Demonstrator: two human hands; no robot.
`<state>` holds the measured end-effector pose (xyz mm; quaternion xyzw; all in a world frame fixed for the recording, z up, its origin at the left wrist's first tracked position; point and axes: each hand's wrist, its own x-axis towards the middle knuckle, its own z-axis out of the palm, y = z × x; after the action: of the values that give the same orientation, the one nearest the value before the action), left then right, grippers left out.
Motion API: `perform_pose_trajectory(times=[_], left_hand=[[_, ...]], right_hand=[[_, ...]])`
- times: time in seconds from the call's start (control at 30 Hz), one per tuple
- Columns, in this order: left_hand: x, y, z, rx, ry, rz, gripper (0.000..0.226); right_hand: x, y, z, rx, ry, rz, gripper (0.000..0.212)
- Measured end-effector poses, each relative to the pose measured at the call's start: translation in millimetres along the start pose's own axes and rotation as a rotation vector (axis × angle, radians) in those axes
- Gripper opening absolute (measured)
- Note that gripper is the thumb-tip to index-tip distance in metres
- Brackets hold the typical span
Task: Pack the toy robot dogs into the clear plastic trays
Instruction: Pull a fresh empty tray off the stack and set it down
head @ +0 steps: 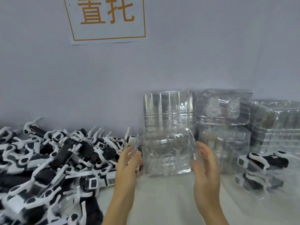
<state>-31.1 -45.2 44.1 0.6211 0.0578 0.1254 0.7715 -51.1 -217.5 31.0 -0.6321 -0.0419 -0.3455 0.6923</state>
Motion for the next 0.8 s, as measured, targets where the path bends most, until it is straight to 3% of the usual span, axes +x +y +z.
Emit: perform_pose_trajectory(times=[0.2, 0.3, 0.47, 0.7, 0.8], left_hand=[[-16, -13, -19, 0.093, 0.012, -0.002, 0.044], [-24, -21, -21, 0.142, 0.037, -0.061, 0.022], [-25, -31, -29, 0.205, 0.101, -0.177, 0.01], [-8, -39, -39, 0.447, 0.051, -0.257, 0.013], [-1, -42, -39, 0.591, -0.044, -0.294, 0.034]], right_hand=[[-19, 17, -9, -0.039, -0.068, 0.098, 0.043], [-23, 18, -16, -0.054, -0.107, 0.179, 0.041], [-14, 27, -25, -0.175, -0.232, 0.35, 0.029], [0, 37, -29, -0.386, -0.437, 0.513, 0.043], [6, 39, -35, -0.504, -0.534, 0.524, 0.064]])
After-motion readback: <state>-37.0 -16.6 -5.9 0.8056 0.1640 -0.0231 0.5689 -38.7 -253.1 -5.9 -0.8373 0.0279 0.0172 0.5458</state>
